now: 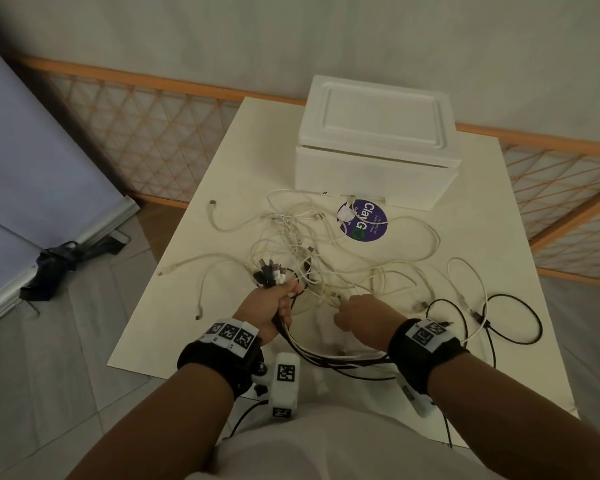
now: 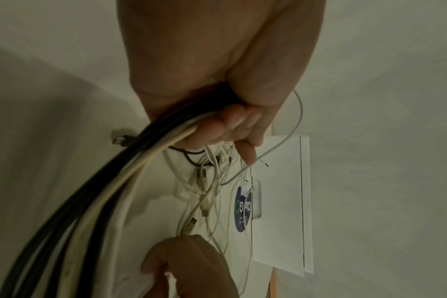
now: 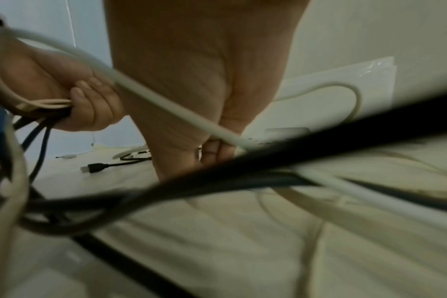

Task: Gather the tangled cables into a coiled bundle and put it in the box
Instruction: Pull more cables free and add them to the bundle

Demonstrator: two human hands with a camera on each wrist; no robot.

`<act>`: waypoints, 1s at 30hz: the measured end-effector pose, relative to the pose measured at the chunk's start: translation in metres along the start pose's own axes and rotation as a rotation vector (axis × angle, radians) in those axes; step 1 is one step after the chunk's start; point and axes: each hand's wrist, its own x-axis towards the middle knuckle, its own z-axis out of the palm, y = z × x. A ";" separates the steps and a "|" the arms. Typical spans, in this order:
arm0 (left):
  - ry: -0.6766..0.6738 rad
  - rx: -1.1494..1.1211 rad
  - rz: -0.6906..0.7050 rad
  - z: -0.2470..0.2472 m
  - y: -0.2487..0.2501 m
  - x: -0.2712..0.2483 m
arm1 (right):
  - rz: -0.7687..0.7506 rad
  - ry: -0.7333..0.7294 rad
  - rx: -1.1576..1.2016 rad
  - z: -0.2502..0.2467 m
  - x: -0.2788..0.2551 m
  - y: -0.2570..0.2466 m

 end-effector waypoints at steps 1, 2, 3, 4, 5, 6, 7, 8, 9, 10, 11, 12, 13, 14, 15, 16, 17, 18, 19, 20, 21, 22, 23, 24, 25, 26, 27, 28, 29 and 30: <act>-0.009 0.011 -0.001 0.001 0.001 0.000 | -0.004 0.047 -0.028 0.002 0.001 0.002; -0.015 0.020 -0.008 0.001 0.003 0.001 | -0.004 0.085 -0.036 0.006 0.003 0.005; -0.021 0.023 -0.020 0.001 0.004 0.001 | -0.009 0.093 -0.036 0.003 0.004 0.005; -0.025 0.022 -0.034 0.001 0.005 0.002 | -0.009 0.099 -0.049 0.003 0.005 0.006; -0.027 0.019 -0.046 0.000 0.005 0.002 | -0.007 0.097 -0.050 0.005 0.007 0.007; -0.027 0.015 -0.054 0.000 0.006 0.003 | -0.020 0.094 -0.062 0.004 0.007 0.006; -0.025 0.011 -0.059 0.000 0.006 0.004 | -0.023 0.102 -0.085 0.005 0.006 0.006; -0.021 0.009 -0.062 -0.001 0.007 0.004 | -0.017 0.124 -0.084 0.007 0.005 0.005; -0.017 0.009 -0.064 0.000 0.007 0.004 | 0.006 0.127 -0.069 0.009 0.005 0.004; -0.015 0.010 -0.066 0.000 0.007 0.004 | 0.031 0.105 -0.038 0.011 0.005 0.003; -0.016 0.012 -0.066 0.001 0.008 0.004 | 0.049 0.130 -0.020 0.013 0.005 0.001; -0.019 0.013 -0.062 0.002 0.008 0.004 | 0.064 0.154 -0.011 0.013 0.004 -0.002; -0.025 0.012 -0.051 0.003 0.008 0.004 | 0.089 0.152 0.046 0.003 0.002 -0.007; -0.030 0.009 -0.033 0.003 0.008 0.005 | 0.121 0.168 0.158 -0.006 0.001 -0.009; -0.032 0.005 -0.011 0.004 0.009 0.005 | 0.158 0.187 0.291 -0.019 0.000 -0.012; -0.035 -0.002 0.012 0.004 0.009 0.005 | 0.202 0.251 0.466 -0.029 -0.001 -0.014; -0.044 -0.011 0.037 0.004 0.009 0.004 | 0.257 0.328 0.651 -0.039 -0.001 -0.016; -0.066 -0.020 0.065 0.006 0.009 0.002 | 0.300 0.401 0.784 -0.050 0.000 -0.018; -0.101 -0.031 0.098 0.007 0.011 0.000 | 0.317 0.459 0.864 -0.061 0.001 -0.020; -0.147 -0.038 0.134 0.010 0.012 -0.004 | 0.312 0.494 0.894 -0.070 0.004 -0.023; -0.193 -0.039 0.169 0.013 0.015 -0.008 | 0.301 0.508 0.916 -0.079 0.008 -0.026; -0.238 -0.038 0.198 0.015 0.017 -0.011 | 0.295 0.526 0.937 -0.087 0.011 -0.030; -0.278 -0.039 0.219 0.016 0.019 -0.014 | 0.296 0.554 0.982 -0.092 0.015 -0.033; -0.310 -0.047 0.233 0.016 0.021 -0.016 | 0.302 0.581 1.062 -0.096 0.018 -0.036; -0.332 -0.065 0.243 0.015 0.022 -0.018 | 0.299 0.606 1.154 -0.099 0.020 -0.038; -0.350 -0.082 0.248 0.013 0.023 -0.018 | 0.300 0.623 1.243 -0.102 0.021 -0.040; -0.360 -0.092 0.254 0.011 0.023 -0.019 | 0.313 0.629 1.307 -0.102 0.021 -0.040; -0.351 -0.101 0.271 0.008 0.022 -0.018 | 0.336 0.622 1.319 -0.103 0.021 -0.041; -0.336 -0.118 0.294 0.006 0.020 -0.019 | 0.359 0.606 1.285 -0.104 0.022 -0.042; -0.319 -0.136 0.318 0.005 0.020 -0.019 | 0.371 0.582 1.225 -0.103 0.022 -0.042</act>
